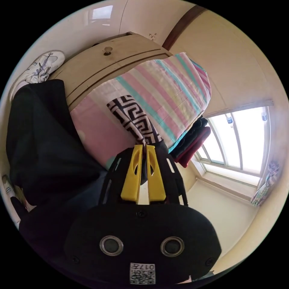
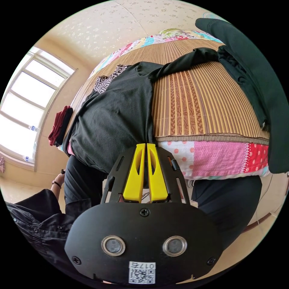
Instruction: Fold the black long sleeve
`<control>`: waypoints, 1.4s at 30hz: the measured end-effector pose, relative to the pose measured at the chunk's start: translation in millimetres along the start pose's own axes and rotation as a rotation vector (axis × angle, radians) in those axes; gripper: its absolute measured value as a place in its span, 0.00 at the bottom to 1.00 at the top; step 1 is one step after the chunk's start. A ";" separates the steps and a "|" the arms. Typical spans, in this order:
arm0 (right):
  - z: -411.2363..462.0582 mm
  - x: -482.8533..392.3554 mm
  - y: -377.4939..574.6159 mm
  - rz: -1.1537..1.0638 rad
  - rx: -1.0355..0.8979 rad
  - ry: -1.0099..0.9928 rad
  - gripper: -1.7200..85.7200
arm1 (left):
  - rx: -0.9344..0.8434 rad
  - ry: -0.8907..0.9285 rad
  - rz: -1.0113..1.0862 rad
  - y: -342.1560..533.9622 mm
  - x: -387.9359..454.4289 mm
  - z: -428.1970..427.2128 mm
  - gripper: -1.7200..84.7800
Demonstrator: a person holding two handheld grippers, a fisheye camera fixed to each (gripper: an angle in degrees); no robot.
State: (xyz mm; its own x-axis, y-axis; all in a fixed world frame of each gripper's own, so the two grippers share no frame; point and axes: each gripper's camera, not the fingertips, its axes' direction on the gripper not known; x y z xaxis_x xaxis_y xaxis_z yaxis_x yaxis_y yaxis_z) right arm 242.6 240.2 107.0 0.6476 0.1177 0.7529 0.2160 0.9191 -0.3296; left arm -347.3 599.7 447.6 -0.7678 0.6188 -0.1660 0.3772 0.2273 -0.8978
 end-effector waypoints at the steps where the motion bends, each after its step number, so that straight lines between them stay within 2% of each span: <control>1: -0.8 0.5 0.6 0.006 0.003 -0.005 0.03 | 0.011 -0.008 0.024 8.2 8.7 -3.5 0.03; 3: -1.6 0.5 1.1 0.007 0.004 -0.008 0.03 | 0.047 -0.074 0.115 26.8 33.7 -10.1 0.02; 7: -3.1 0.7 2.6 0.008 0.004 -0.020 0.03 | 0.013 -0.231 0.530 96.1 120.5 24.2 0.01; 9: -3.4 0.4 3.8 0.005 0.004 -0.024 0.03 | -0.056 -0.223 0.723 142.5 150.8 66.6 0.01; 11: -3.3 0.1 5.3 -0.001 0.002 -0.032 0.03 | -0.207 -0.231 1.008 225.1 173.3 145.6 0.01; 13: -3.1 0.8 6.8 -0.005 0.002 -0.044 0.03 | -0.354 -0.243 1.178 300.6 164.0 213.0 0.01; 15: -2.6 2.4 8.9 -0.003 0.004 -0.063 0.03 | -0.545 -0.231 1.304 375.8 131.1 280.3 0.02; 16: -2.1 3.8 10.4 0.001 0.006 -0.079 0.03 | -0.700 -0.237 1.374 425.0 95.9 325.6 0.02; 17: -1.4 5.3 12.0 0.008 0.007 -0.095 0.03 | -0.861 -0.279 1.414 469.0 50.0 368.6 0.02; 18: -1.1 6.0 12.7 0.012 0.008 -0.103 0.03 | -0.932 -0.315 1.421 487.2 25.0 387.0 0.03; 20: 1.0 7.5 16.3 0.024 0.009 -0.132 0.03 | -1.157 -0.456 1.455 545.9 -87.8 437.3 0.05; 23: 4.2 6.1 22.1 0.024 0.008 -0.159 0.03 | -1.307 -0.678 1.487 577.0 -203.1 444.3 0.09; 27: 11.3 -0.4 32.2 -0.014 -0.006 -0.178 0.03 | -1.345 -0.768 1.384 562.9 -268.4 393.9 0.10; 30: 19.7 -5.1 39.0 -0.025 -0.009 -0.197 0.03 | -1.238 -0.897 1.367 534.4 -275.5 339.6 0.10; 32: 24.6 -13.6 34.2 -0.037 -0.050 -0.189 0.03 | -0.956 -0.946 1.445 512.6 -245.4 291.2 0.10; 35: 20.9 -36.4 23.8 -0.093 -0.030 -0.106 0.04 | -0.772 -1.009 1.490 491.0 -216.5 267.0 0.11; 37: 15.0 -51.6 19.7 -0.125 0.047 -0.052 0.04 | -0.742 -1.080 1.455 476.0 -215.3 271.6 0.13; 39: 17.1 -65.9 14.5 -0.151 0.099 0.005 0.05 | -0.799 -1.149 1.407 463.5 -227.7 285.3 0.15; 40: 27.1 -74.9 8.7 -0.166 0.083 0.053 0.05 | -0.858 -1.234 1.373 457.9 -242.2 297.1 0.14; 42: 52.4 -86.4 0.5 -0.181 -0.011 0.137 0.05 | -0.828 -1.330 1.430 464.1 -245.2 304.3 0.11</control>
State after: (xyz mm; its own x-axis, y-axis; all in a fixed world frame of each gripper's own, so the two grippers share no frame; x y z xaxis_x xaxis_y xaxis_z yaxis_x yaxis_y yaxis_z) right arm 148.5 250.2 71.7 0.6905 -0.1012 0.7162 0.3449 0.9164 -0.2031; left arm -141.5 324.7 -52.6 0.5118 -0.0652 -0.8566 0.6889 0.6269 0.3638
